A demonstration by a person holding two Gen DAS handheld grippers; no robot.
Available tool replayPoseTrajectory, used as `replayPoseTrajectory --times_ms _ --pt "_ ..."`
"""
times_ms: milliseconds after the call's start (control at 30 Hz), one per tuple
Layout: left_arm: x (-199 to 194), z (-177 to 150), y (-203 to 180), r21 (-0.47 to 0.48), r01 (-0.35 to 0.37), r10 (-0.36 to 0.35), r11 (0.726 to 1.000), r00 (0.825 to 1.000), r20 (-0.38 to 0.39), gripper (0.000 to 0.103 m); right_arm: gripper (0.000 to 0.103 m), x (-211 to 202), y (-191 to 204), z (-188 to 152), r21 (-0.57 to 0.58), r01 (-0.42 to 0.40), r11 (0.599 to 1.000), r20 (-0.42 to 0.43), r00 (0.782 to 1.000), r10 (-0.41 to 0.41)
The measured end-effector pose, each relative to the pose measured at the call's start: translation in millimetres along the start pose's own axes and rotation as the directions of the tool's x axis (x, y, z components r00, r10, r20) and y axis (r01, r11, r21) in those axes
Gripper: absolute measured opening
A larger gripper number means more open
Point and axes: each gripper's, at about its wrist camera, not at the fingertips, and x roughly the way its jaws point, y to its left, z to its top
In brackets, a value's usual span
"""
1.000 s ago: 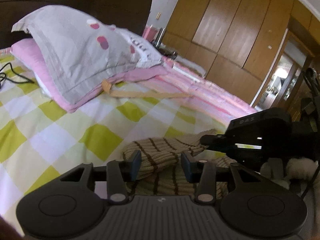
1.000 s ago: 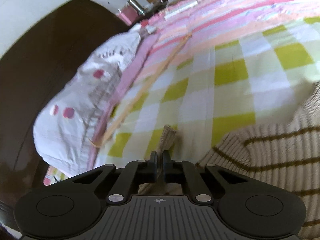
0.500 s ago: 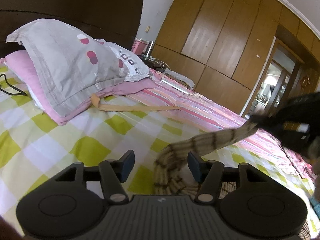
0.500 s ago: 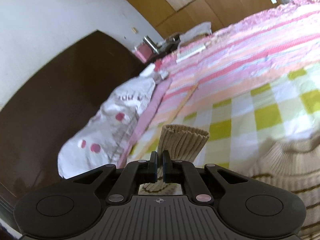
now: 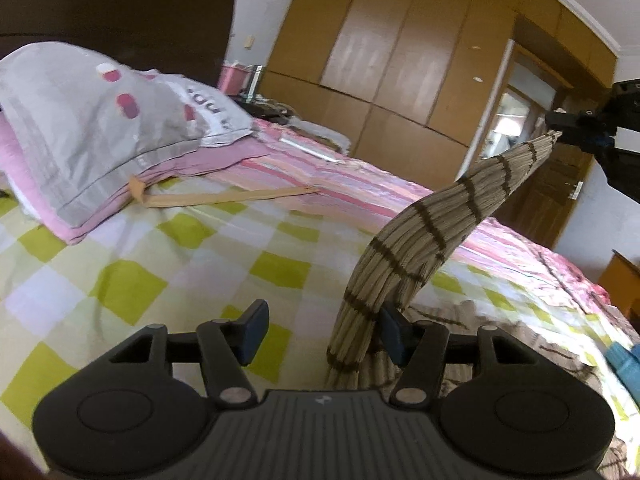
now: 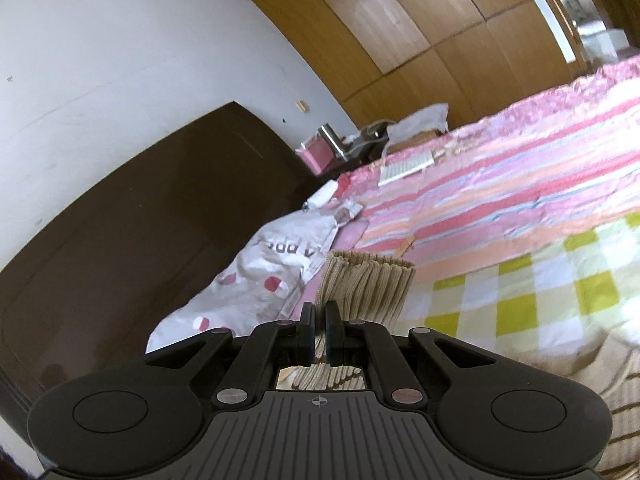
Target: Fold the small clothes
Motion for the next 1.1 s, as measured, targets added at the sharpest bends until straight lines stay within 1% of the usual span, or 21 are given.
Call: replayPoseTrajectory --times_ms 200,367,533,633,700,833,967,1100 --pt "-8 -2 -17 0.05 0.086 -0.086 0.995 0.996 -0.006 0.063 0.005 -33 -15 5 -0.009 0.05 0.999 0.035 0.998 -0.05" --pt "-11 -11 -42 0.139 0.152 -0.148 0.979 0.988 -0.041 0.063 0.005 -55 -42 0 0.017 0.123 0.992 0.038 0.992 -0.124" --pt "-11 -21 -63 0.216 0.201 -0.184 0.956 0.978 -0.093 0.063 0.005 -73 -65 -13 0.061 0.168 0.984 0.033 0.985 -0.17" --pt "-11 -25 -68 0.237 0.223 -0.199 0.945 0.972 -0.121 0.063 0.005 -90 -83 -28 0.102 0.188 0.977 0.029 0.981 -0.192" --pt "-10 -27 -70 0.243 0.235 -0.206 0.941 0.969 -0.138 0.063 0.005 -101 -97 -42 0.12 0.226 0.967 0.01 0.973 -0.229" --pt "-9 -32 -75 0.257 0.25 -0.211 0.933 0.962 -0.173 0.063 0.005 -110 -129 -72 0.158 0.313 0.937 -0.062 0.95 -0.307" --pt "-5 -36 -77 0.268 0.261 -0.21 0.927 0.956 -0.202 0.063 0.005 -110 -153 -102 0.179 0.372 0.911 -0.126 0.927 -0.354" --pt "-5 -38 -79 0.278 0.271 -0.213 0.922 0.952 -0.221 0.063 0.005 -109 -161 -120 0.18 0.403 0.897 -0.163 0.912 -0.376"
